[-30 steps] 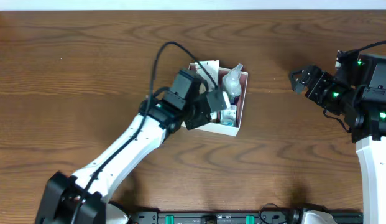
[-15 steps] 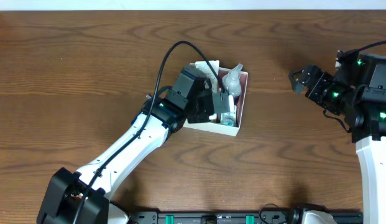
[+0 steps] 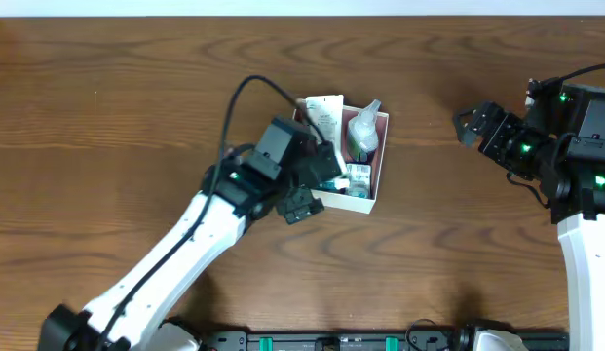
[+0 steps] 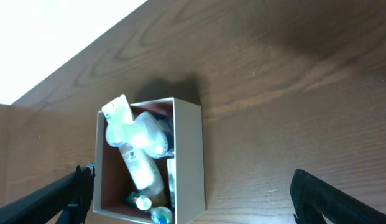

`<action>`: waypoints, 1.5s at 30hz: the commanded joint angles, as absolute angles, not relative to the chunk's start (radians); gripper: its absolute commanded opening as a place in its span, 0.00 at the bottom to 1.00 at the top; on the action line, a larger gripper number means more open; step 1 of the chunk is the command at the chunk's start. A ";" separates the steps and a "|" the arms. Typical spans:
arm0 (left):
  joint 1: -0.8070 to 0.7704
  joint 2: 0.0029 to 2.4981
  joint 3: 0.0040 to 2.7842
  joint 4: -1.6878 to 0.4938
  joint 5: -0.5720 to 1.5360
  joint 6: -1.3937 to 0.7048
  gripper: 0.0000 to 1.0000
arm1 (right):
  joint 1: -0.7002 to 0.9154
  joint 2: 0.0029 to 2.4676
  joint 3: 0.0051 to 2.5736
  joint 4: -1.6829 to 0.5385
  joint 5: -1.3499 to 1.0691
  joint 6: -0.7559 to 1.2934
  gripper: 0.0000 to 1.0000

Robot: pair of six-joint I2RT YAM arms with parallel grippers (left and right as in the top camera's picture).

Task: Pack container
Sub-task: 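Place the toothpaste tube into the box and release, then grasp the blue razor with the left gripper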

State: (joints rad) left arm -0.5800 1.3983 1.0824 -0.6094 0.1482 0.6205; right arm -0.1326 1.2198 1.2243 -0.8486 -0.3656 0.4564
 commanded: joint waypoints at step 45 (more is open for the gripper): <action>-0.070 1.900 1.084 -0.511 0.142 0.131 0.37 | -0.137 1.213 1.238 -0.850 -0.363 0.463 0.99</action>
